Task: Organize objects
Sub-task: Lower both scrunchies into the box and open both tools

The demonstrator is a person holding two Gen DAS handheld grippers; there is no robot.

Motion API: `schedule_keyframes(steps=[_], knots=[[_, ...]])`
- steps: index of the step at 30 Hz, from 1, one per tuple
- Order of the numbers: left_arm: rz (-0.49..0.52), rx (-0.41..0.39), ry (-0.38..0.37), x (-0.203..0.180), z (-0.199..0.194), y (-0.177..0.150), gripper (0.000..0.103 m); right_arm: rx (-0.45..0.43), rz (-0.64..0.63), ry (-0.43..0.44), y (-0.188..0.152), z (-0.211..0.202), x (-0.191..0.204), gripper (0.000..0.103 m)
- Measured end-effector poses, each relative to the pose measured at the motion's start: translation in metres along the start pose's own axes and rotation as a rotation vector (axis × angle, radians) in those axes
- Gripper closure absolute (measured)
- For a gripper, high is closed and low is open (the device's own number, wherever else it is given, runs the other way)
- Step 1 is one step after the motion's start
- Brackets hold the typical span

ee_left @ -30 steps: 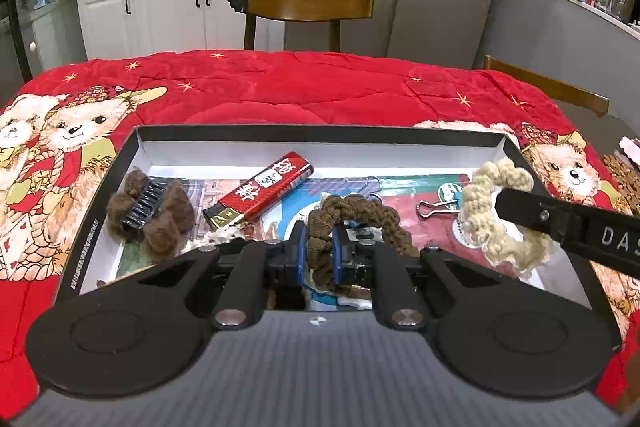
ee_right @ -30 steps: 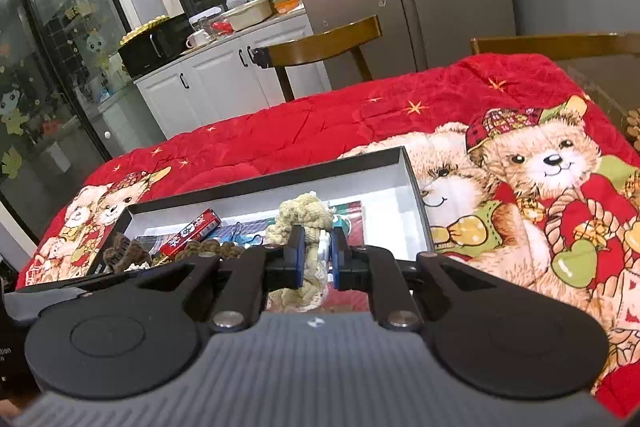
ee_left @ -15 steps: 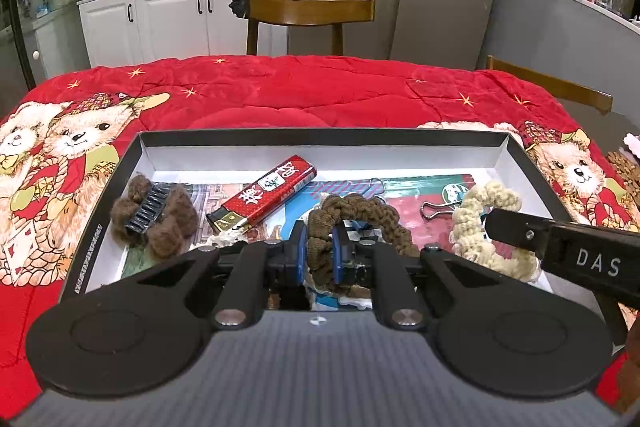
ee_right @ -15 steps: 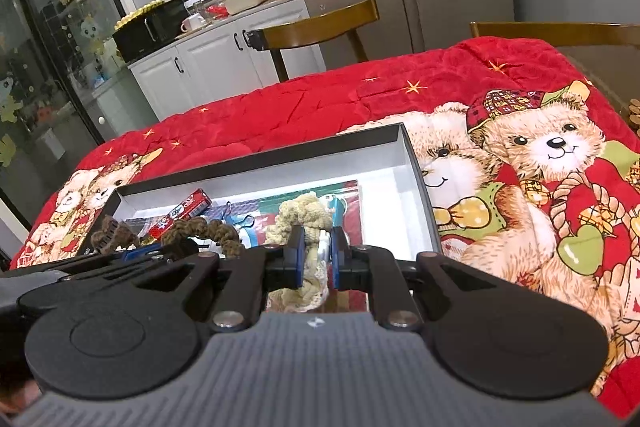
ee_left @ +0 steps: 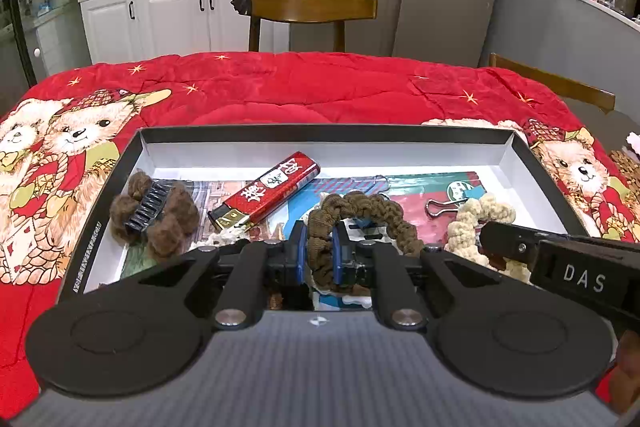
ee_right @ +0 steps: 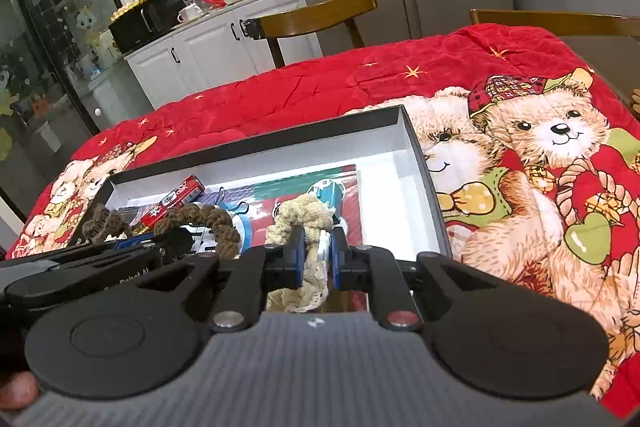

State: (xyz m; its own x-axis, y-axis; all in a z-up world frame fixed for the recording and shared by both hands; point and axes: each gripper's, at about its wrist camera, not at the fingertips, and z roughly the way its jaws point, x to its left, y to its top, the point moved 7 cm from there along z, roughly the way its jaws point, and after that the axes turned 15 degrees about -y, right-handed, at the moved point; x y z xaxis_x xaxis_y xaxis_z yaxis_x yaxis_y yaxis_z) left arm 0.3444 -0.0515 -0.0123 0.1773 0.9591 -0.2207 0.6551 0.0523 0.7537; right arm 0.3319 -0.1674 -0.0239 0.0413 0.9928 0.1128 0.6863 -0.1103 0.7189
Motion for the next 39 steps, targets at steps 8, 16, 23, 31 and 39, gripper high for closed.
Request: schedule_keyframes(steps=[8, 16, 23, 31, 39], knots=[[0.021, 0.001, 0.010, -0.003, 0.005, -0.003, 0.087, 0.004, -0.015, 0.001, -0.001, 0.001, 0.003, 0.080], [-0.020, -0.003, -0.042, -0.001, -0.004, 0.005, 0.074, 0.001, 0.043, 0.086, 0.011, -0.013, 0.000, 0.046], [-0.018, -0.113, -0.092, -0.001, -0.045, 0.035, 0.048, -0.100, 0.108, 0.138, 0.038, -0.057, -0.009, 0.036], [-0.011, -0.299, -0.156, -0.025, -0.147, 0.058, 0.031, -0.232, 0.135, 0.209, 0.064, -0.140, -0.022, 0.026], [0.071, -0.348, -0.202, -0.056, -0.238, 0.021, 0.026, -0.323, 0.130, 0.254, 0.039, -0.216, -0.031, 0.024]])
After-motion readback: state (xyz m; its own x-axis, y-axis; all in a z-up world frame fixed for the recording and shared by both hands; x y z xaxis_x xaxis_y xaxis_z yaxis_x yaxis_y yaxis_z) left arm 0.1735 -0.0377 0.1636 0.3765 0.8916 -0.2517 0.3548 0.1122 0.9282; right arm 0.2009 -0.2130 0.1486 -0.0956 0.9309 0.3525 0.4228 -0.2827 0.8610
